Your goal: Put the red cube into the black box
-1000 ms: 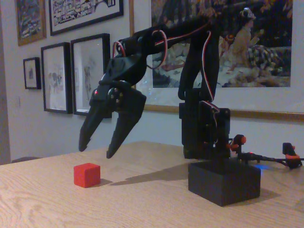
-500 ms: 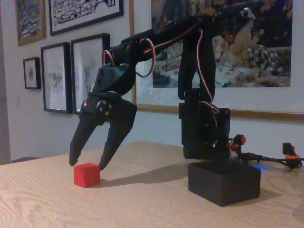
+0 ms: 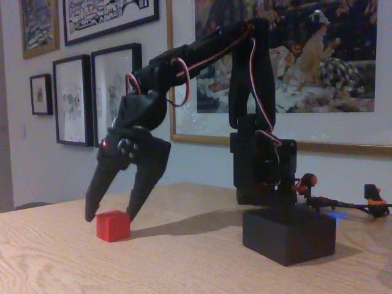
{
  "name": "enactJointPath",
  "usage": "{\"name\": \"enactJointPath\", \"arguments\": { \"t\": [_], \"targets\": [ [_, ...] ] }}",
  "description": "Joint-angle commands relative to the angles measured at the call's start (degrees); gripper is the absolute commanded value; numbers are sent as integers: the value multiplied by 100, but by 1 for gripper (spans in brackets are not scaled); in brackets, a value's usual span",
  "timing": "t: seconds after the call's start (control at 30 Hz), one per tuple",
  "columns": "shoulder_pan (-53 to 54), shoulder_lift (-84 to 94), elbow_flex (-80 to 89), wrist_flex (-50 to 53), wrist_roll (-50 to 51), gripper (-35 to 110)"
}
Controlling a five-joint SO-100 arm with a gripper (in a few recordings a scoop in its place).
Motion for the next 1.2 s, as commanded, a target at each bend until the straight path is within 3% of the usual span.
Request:
{"name": "enactJointPath", "arguments": {
  "t": [0.0, 0.2, 0.5, 0.73, 0.93, 1.17],
  "targets": [
    [-88, 70, -70, -44, -53, 20],
    [-35, 132, 88, -185, -44, 7],
    [-18, 642, 220, -9, -70, 2],
    [123, 2619, 62, 1354, 220, 2],
    [896, 4562, 448, 2382, 642, 2],
    [1705, 5783, 1688, 2294, 791, -2]
  ]
}}
